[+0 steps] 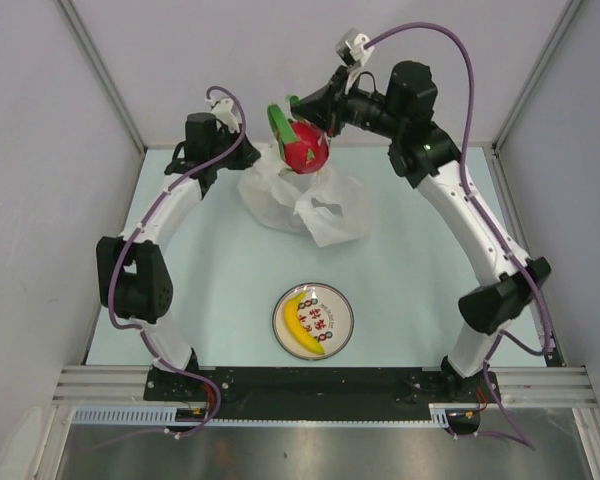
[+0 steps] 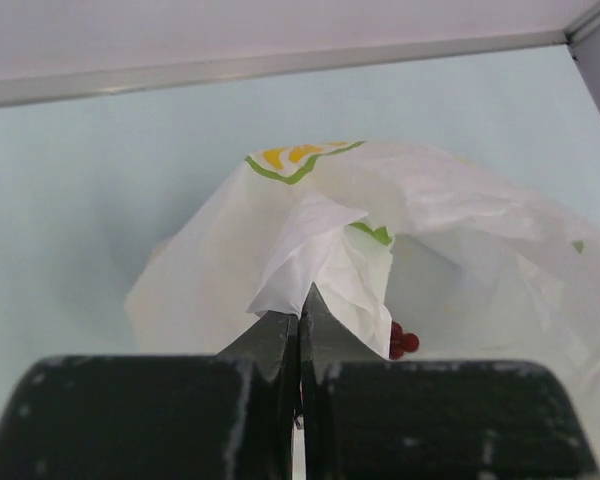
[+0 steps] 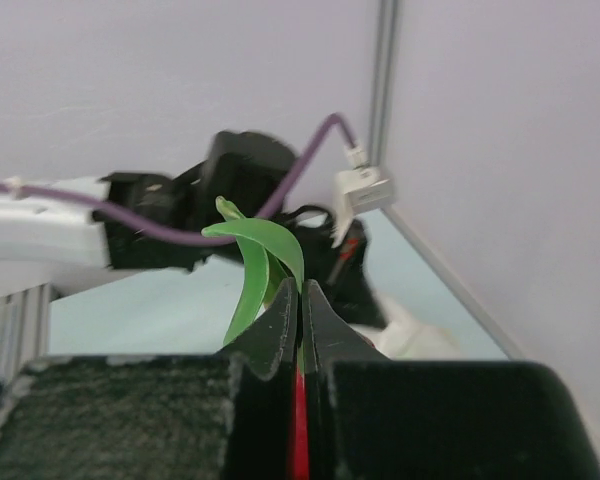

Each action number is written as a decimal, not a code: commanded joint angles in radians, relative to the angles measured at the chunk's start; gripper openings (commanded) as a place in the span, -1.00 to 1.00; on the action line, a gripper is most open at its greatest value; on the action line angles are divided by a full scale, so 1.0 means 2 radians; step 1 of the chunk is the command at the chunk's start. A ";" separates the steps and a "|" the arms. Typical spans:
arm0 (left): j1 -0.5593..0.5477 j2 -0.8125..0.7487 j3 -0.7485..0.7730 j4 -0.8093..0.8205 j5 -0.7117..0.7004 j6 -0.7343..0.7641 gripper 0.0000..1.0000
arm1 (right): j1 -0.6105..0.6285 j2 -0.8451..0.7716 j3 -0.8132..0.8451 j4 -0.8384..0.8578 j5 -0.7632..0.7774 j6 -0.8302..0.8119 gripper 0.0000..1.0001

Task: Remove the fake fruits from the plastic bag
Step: Take out the fake fruit from the plastic bag, then place the fake fruit on the plate.

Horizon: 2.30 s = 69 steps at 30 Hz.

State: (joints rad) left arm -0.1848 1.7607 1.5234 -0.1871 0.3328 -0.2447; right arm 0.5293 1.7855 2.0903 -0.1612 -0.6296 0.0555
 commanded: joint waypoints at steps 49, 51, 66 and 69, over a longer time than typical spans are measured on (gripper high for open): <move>0.107 -0.436 -0.294 0.002 0.031 -0.026 -0.99 | 0.240 -0.014 -0.298 -0.225 0.228 -0.066 -1.00; 0.108 -0.443 -0.304 0.006 0.031 -0.029 -0.99 | 0.244 0.008 -0.277 -0.228 0.233 -0.069 -1.00; 0.121 -0.444 -0.316 0.022 0.036 -0.046 -0.99 | 0.252 0.045 -0.254 -0.251 0.234 -0.052 0.02; 0.120 -0.435 -0.309 0.023 0.037 -0.048 -0.99 | 0.252 0.015 -0.244 -0.262 0.213 -0.050 0.37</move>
State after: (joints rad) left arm 0.0463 0.8757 0.8787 -0.1864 0.3817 -0.3164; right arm 1.0260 1.9049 1.5799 -0.6647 -0.1596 -0.0628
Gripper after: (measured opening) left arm 0.005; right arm 0.581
